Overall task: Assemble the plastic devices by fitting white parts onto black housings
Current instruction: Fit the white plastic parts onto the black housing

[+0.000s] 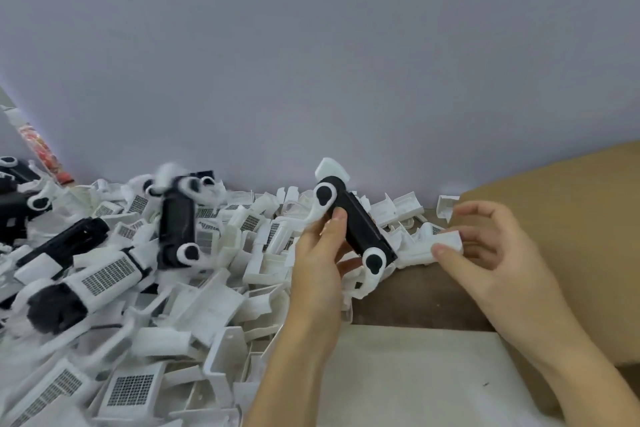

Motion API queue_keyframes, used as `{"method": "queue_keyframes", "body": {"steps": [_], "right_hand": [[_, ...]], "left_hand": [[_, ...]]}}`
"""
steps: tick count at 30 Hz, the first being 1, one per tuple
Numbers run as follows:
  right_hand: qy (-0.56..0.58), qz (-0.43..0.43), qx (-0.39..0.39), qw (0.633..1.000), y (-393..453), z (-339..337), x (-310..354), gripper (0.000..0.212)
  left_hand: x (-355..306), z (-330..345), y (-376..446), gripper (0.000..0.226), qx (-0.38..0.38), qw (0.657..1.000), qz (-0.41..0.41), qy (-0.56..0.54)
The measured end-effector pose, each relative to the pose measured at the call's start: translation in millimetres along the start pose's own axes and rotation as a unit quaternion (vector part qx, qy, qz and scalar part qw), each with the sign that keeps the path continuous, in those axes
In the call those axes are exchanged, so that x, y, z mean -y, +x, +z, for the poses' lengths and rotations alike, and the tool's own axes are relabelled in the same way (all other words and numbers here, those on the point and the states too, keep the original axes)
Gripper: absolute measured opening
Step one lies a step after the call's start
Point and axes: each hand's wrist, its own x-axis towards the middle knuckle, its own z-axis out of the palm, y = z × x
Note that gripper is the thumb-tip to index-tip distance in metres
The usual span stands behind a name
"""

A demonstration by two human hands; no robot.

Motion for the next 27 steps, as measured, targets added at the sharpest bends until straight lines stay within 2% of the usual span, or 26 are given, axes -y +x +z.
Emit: {"method": "queue_keyframes", "body": {"steps": [5, 9, 14, 18, 24, 27], "right_hand": [[-0.064, -0.048, 0.035, 0.996, 3, -6, 18, 0.054], [-0.045, -0.048, 0.022, 0.998, 2, -2, 21, 0.057], [0.026, -0.027, -0.008, 0.999, 3, 11, 17, 0.040], [0.069, -0.045, -0.001, 0.997, 1, 20, 19, 0.013], [0.042, -0.050, 0.018, 0.998, 1, 19, 19, 0.018], [0.043, -0.048, 0.014, 0.998, 1, 19, 17, 0.013]], "left_hand": [[5, 1, -1, 0.011, 0.052, 0.997, 0.008, 0.064], [7, 4, -5, 0.034, 0.117, 0.989, 0.017, 0.091], [11, 7, -7, 0.032, 0.151, 0.984, -0.010, 0.092], [13, 8, -7, 0.030, 0.131, 0.986, -0.023, 0.099], [13, 7, -6, 0.029, 0.118, 0.988, -0.003, 0.099], [13, 7, -4, 0.040, 0.132, 0.986, 0.009, 0.097]]}}
